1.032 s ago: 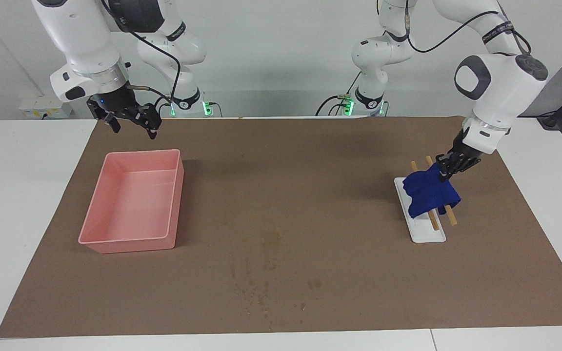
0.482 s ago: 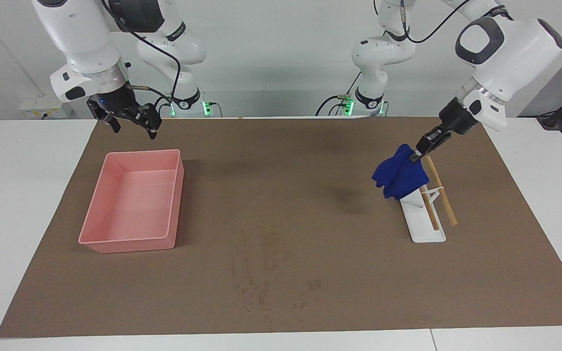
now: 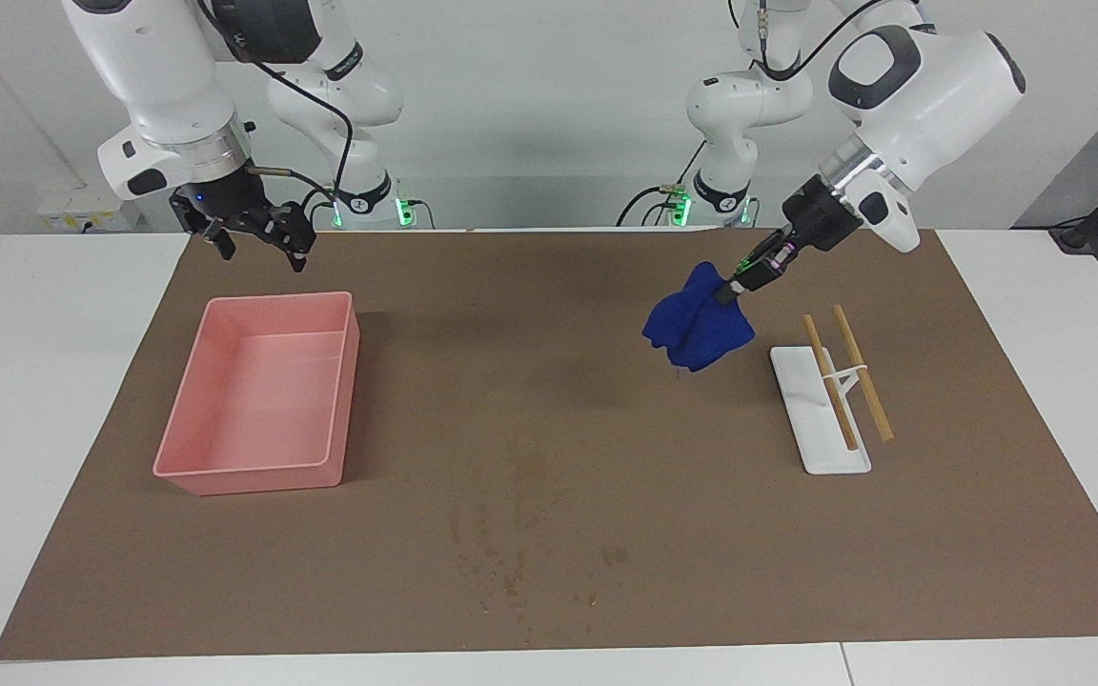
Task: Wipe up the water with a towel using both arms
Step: 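Lift the cloth with the left gripper while the right gripper approaches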
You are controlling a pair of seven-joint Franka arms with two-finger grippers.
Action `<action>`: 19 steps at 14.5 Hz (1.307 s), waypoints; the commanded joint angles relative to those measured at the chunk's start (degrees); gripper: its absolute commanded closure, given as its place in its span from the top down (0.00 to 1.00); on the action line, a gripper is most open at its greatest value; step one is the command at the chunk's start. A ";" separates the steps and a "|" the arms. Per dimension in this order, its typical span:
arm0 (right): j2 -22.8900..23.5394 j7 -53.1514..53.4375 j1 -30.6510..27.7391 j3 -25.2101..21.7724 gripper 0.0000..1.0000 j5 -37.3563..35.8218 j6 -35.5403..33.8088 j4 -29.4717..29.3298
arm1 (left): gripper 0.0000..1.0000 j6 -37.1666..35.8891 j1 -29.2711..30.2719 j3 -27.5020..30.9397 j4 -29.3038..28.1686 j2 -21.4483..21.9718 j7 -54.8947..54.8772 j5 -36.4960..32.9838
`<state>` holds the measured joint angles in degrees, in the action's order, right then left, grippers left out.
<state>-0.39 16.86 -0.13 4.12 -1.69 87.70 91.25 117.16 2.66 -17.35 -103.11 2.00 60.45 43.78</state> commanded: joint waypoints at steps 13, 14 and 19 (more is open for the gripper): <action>-0.49 -1.39 -0.31 0.01 1.00 0.72 -0.25 0.42 | 0.00 13.80 -8.20 0.65 -2.71 0.37 19.53 11.59; -0.40 -1.39 -0.31 0.01 1.00 0.72 -0.25 0.42 | 0.00 13.80 -8.20 0.65 -2.71 0.37 19.53 11.59; -0.49 -1.13 -0.75 -0.17 1.00 0.90 -1.13 0.42 | 0.00 13.80 -8.11 0.65 -2.88 0.37 20.40 11.68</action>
<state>-0.39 16.86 -0.27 3.93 -1.69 87.01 91.26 129.66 -4.46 -17.41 -105.13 1.59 79.56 54.10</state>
